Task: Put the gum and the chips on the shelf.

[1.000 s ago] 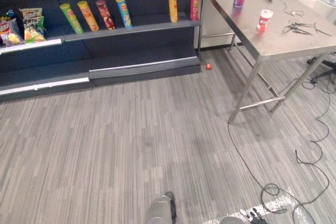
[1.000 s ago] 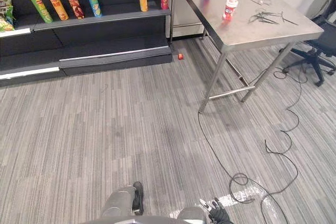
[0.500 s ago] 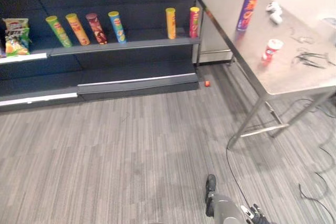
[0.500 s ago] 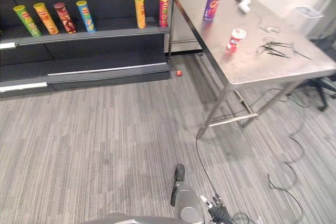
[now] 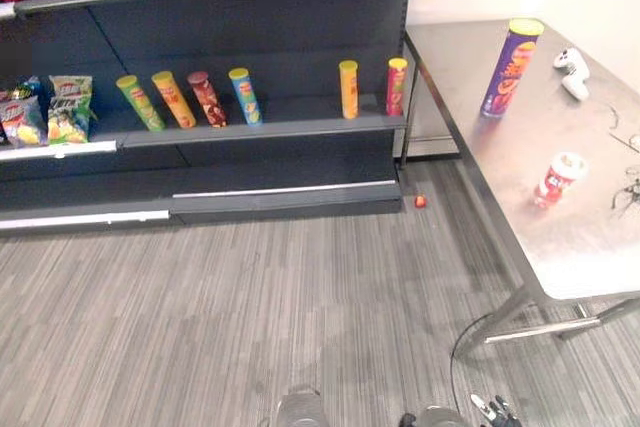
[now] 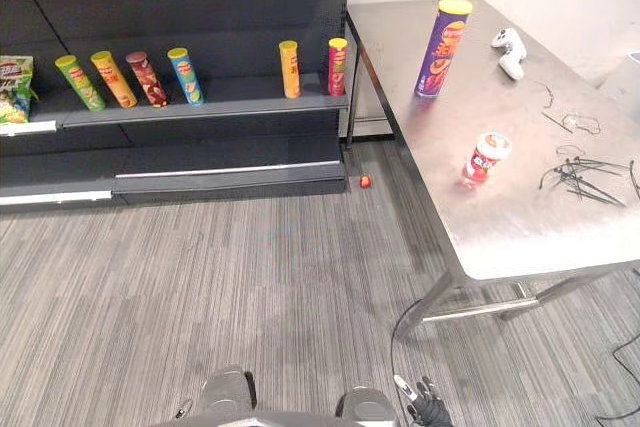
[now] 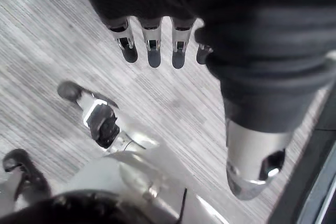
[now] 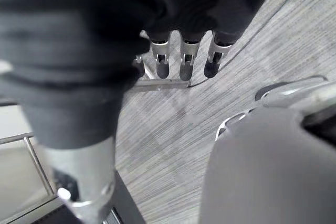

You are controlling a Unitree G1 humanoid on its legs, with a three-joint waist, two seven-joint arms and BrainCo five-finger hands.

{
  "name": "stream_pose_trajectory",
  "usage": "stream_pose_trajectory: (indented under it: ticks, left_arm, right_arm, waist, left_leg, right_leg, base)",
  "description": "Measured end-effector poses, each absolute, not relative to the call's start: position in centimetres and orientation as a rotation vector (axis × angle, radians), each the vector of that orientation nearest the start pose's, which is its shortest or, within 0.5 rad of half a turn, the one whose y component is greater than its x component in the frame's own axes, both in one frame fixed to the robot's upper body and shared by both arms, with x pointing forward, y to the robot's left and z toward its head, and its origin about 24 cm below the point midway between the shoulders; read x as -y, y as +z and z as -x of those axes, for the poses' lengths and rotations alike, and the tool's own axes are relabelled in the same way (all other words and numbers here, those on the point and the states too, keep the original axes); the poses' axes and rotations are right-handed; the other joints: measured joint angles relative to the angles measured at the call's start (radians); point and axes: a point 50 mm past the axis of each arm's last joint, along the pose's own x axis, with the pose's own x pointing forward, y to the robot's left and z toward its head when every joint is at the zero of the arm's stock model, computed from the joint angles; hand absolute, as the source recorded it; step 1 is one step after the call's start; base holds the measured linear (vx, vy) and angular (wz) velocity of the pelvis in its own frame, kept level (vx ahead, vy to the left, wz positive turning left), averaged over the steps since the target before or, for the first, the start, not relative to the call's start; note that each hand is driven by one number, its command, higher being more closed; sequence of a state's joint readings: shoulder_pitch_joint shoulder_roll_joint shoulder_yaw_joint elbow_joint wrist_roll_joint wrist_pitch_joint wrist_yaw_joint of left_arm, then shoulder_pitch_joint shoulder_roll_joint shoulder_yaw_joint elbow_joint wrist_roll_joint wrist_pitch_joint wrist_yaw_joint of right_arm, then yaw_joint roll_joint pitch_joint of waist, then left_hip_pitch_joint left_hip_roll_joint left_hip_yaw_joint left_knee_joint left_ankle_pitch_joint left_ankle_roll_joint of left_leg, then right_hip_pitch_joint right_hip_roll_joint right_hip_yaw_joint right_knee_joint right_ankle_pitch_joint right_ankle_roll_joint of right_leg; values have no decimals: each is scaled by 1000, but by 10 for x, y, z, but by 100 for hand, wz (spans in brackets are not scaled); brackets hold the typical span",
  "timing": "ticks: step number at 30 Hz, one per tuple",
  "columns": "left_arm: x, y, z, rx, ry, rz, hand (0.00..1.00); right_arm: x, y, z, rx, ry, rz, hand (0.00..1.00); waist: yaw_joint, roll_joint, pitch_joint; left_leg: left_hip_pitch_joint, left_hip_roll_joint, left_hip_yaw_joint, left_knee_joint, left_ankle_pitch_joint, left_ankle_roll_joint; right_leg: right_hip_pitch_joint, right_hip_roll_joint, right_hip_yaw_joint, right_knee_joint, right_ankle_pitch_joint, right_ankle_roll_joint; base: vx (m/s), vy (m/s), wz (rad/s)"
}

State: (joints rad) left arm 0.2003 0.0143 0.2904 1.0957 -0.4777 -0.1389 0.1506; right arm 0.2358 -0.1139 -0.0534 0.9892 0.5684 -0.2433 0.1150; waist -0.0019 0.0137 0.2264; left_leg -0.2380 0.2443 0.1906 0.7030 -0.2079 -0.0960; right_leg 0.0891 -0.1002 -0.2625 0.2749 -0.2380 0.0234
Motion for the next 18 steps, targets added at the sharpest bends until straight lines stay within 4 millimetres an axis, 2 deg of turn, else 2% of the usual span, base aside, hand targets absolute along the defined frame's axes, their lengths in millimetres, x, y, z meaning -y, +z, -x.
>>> stream_pose_trajectory:
  ticks: [1, 3, 4, 5, 6, 7, 8, 9, 10, 12, 13, 14, 15, 16, 17, 18]
  left_arm:
    - [-205, -169, -33, -1082, 803, 431, 0]
    - [-207, -168, -31, -1066, 830, 432, 0]
    - [-208, -168, -30, -1065, 837, 426, 0]
    - [-209, -168, -25, -1070, 851, 416, 0]
    - [-207, -168, -19, -1074, 872, 426, 0]
    - [-209, -168, -16, -1073, 884, 427, 0]
    - [-213, -167, -13, -1068, 897, 419, 0]
    - [-223, -165, -19, -1038, 890, 391, 0]
    - [-226, -163, -27, -1026, 858, 362, 0]
    - [-227, -163, -34, -1022, 821, 330, 0]
    - [-230, -162, -36, -1028, 800, 305, 0]
    - [-231, -162, -37, -1034, 789, 289, 0]
    - [-232, -162, -37, -1046, 750, 244, 0]
    - [-230, -162, -38, -1060, 709, 208, 0]
    - [-229, -162, -36, -1072, 693, 187, 0]
    - [-228, -162, -36, -1082, 673, 169, 0]
  right_arm:
    - [213, -154, -62, -870, -432, -418, 0]
    - [210, -155, -62, -869, -444, -437, 0]
    - [210, -155, -61, -869, -441, -437, 0]
    - [210, -155, -61, -864, -435, -436, 0]
    - [208, -156, -62, -870, -423, -439, 0]
    - [206, -157, -63, -879, -417, -443, 0]
    - [202, -159, -66, -886, -408, -456, 0]
    - [191, -160, -72, -887, -376, -469, 0]
    - [186, -160, -74, -887, -373, -481, 0]
    - [187, -159, -75, -875, -399, -476, 0]
    - [189, -159, -75, -870, -426, -473, 0]
    - [189, -160, -74, -873, -436, -473, 0]
    - [191, -160, -72, -871, -448, -474, 0]
    - [196, -158, -73, -852, -454, -460, 0]
    - [198, -157, -75, -839, -455, -454, 0]
    - [200, -155, -80, -817, -450, -445, 0]
  waist:
    - [1, -3, 0]
    - [8, -15, 1]
    - [8, -16, 1]
    - [8, -14, 2]
    - [10, -22, 4]
    - [14, -18, 5]
    - [28, -38, 3]
    - [28, -77, 4]
    - [31, -88, 1]
    - [26, -89, 0]
    - [26, -106, -3]
    - [25, -102, 2]
    - [23, -104, 3]
    - [18, -90, 2]
    - [17, -83, -1]
    - [13, -76, 0]
  left_leg:
    - [1, -13, 4, -90, 6, 5]
    - [1, -45, -24, -423, 85, 17]
    - [0, -45, -46, -491, 110, 8]
    - [-9, -31, -104, -564, 135, -11]
    - [-21, -26, -107, -502, 213, -50]
    - [-21, -43, -107, -460, 224, -48]
    - [-24, -60, -107, -406, 221, -46]
    - [-34, -84, -105, -331, 164, -23]
    - [-38, -98, -93, -289, 121, -12]
    - [-23, -125, -84, -263, 82, 8]
    - [17, -150, -58, -270, 56, 33]
    - [42, -161, -40, -280, 45, 46]
    - [96, -184, -7, -296, 26, 58]
    - [151, -186, 30, -313, 6, 70]
    - [172, -181, 49, -321, -2, 78]
    - [218, -169, 87, -356, -5, 89]
  right_leg:
    - [9, -12, 4, 0, -9, 10]
    - [47, -67, 28, 0, -54, 53]
    - [57, -77, 35, 0, -66, 64]
    - [75, -90, 62, 0, -92, 97]
    - [102, -102, 111, -9, -119, 111]
    - [117, -110, 150, -26, -128, 112]
    - [132, -110, 209, -42, -139, 88]
    - [140, -90, 276, -18, -103, 63]
    - [119, -110, 277, 20, -67, 71]
    - [70, -126, 312, 138, -25, 65]
    - [16, -161, 316, 272, 20, 63]
    - [-9, -185, 313, 341, 50, 59]
    - [-56, -230, 297, 451, 139, 60]
    - [-87, -264, 275, 527, 205, 62]
    - [-110, -272, 249, 567, 190, 49]
    - [-156, -277, 175, 618, 117, 31]
  base:
    - [355, 198, -14]
    - [356, 275, -14]
    - [421, 442, -25]
    - [360, 417, -37]
    - [488, 548, -49]
    - [363, 361, -67]
    - [450, 351, -70]
    - [481, 276, -59]
    - [460, 281, -30]
    - [308, 251, -18]
    - [257, 235, -22]
    - [370, 273, -30]
    - [358, 239, -48]
    - [340, 227, -61]
    - [261, 172, -85]
    - [192, 100, -75]
